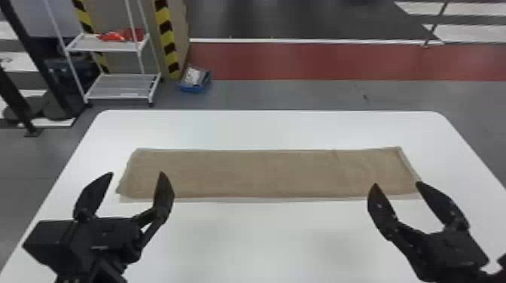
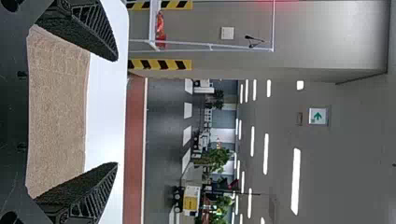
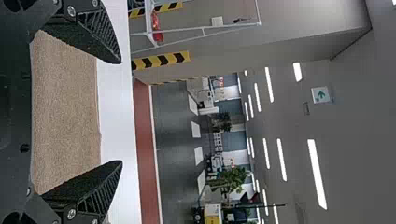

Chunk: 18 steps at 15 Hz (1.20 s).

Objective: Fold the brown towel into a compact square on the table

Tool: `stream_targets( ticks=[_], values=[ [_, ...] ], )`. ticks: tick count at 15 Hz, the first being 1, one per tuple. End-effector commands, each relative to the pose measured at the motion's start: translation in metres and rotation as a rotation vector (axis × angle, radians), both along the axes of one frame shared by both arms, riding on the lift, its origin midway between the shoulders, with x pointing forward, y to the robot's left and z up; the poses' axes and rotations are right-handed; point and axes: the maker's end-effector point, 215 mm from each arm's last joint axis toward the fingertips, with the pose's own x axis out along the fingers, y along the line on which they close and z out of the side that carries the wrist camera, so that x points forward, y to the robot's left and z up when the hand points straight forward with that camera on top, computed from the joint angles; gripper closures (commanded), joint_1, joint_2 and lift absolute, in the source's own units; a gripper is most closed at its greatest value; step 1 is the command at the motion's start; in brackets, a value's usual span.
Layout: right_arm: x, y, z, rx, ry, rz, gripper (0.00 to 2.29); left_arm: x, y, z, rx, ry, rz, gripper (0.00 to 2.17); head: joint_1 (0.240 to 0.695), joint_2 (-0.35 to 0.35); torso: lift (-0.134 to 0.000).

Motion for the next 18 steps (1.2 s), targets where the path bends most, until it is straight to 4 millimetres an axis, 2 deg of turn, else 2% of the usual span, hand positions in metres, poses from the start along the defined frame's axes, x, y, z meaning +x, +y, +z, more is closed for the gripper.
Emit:
stream_targets(
  ticks=[1,15,18],
  values=[
    [0.000,-0.001,0.000,-0.001,-0.001,-0.007,0.12,0.000,0.000,0.000,-0.001,0.000,0.002,0.08,0.695,-0.013,-0.112],
    [0.001,-0.005,-0.001,0.005,0.003,-0.041,0.12,0.001,0.000,-0.002,-0.003,-0.001,0.000,0.08,0.695,-0.019,-0.112],
    [0.000,-0.005,-0.002,0.010,0.007,-0.045,0.12,0.030,0.009,-0.020,0.004,0.010,0.006,0.09,0.695,-0.020,-0.112]
  ],
)
